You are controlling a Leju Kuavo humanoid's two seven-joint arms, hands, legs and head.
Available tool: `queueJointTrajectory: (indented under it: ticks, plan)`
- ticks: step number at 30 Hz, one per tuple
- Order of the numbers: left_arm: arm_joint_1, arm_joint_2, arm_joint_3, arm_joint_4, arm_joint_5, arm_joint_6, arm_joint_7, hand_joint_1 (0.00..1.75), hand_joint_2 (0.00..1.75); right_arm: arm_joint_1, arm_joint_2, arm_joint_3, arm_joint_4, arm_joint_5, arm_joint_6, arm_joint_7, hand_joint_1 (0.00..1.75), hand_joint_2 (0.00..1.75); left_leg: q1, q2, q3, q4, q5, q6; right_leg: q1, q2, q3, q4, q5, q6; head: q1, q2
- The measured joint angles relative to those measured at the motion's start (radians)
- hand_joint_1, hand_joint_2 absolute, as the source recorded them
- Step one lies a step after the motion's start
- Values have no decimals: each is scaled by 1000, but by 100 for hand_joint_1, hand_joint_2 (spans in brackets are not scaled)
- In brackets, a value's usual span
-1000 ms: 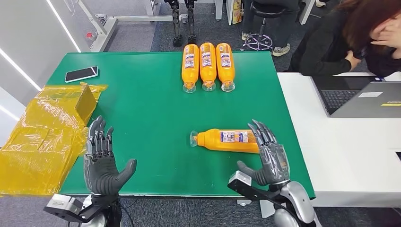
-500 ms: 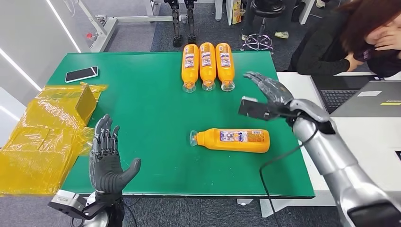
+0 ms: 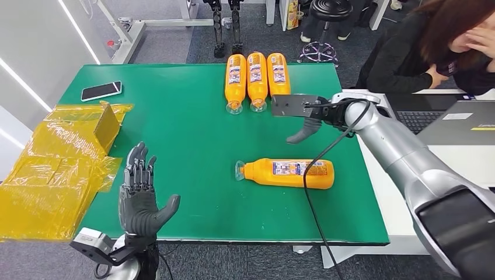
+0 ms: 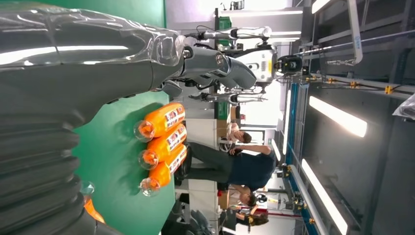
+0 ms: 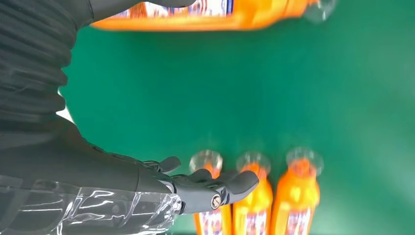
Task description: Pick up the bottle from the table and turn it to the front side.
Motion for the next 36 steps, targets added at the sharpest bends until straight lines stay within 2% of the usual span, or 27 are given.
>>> queueJointTrajectory:
  ticks: [6,14,22,28,32,36]
  plan:
    - [-10,0,-1,16,6,2,4,0,175,16,5,112,32,-31,-36,-5,0,175,0,0,0,0,0,0,0,0,0,0,0,0,0,0]
    - [-12,1,-1,20,13,3,6,0,175,102,4,220,67,-27,-131,-38,0,175,0,0,0,0,0,0,0,0,-1,0,0,0,0,0]
    - [-17,2,-1,27,16,3,6,0,175,207,-26,251,94,-26,-243,-63,0,175,0,0,0,0,0,0,0,0,-1,0,0,0,0,0]
    - [-18,10,-1,30,18,3,6,0,175,245,-58,253,100,-17,-288,-84,0,175,0,0,1,0,0,0,0,0,0,-1,0,0,0,0]
    - [-17,12,-1,30,21,8,8,0,175,274,-61,249,105,-3,-349,-87,175,175,0,1,4,0,-1,0,0,1,3,-1,0,1,0,0]
    - [-13,16,-1,30,22,13,13,0,175,315,-64,228,103,32,-419,-88,175,175,1,2,8,0,-1,0,1,1,6,-2,-1,1,0,0]
